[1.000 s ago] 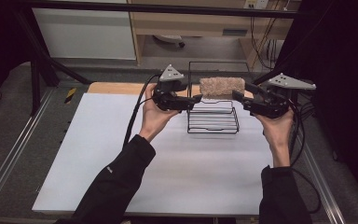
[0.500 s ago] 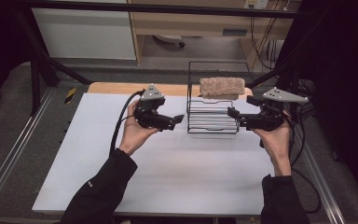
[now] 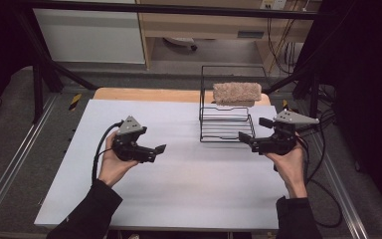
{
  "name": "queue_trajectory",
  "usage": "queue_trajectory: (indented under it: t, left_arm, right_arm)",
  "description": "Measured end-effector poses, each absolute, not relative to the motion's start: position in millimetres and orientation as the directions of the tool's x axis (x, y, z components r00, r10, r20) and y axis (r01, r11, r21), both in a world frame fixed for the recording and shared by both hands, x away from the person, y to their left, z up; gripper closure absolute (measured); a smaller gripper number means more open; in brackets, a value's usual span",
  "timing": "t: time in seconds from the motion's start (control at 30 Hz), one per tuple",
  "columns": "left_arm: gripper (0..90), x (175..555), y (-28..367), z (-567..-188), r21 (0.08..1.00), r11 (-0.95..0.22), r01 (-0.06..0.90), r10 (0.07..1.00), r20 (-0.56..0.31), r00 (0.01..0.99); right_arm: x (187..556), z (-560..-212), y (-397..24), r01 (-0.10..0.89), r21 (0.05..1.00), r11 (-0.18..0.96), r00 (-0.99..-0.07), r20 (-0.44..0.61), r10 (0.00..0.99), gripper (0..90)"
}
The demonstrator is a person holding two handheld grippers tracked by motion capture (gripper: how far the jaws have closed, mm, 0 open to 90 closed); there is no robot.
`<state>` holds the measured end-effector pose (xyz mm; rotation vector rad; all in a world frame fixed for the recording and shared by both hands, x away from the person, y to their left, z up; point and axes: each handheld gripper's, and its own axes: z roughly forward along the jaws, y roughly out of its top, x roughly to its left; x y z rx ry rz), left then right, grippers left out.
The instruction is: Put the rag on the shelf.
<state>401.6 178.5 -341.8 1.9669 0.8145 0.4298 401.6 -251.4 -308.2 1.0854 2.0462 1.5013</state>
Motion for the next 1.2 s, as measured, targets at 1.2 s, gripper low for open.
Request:
queue_trajectory:
  t: [1.2]
  left_arm:
    - [7.4, 353, 277, -436, 0.822, -0.305, 0.480, 0.747, -0.106, 0.657]
  right_arm:
    - [356, -442, -274, 0.520, 0.814, 0.260, -0.663, 0.193, 0.723, 0.2]
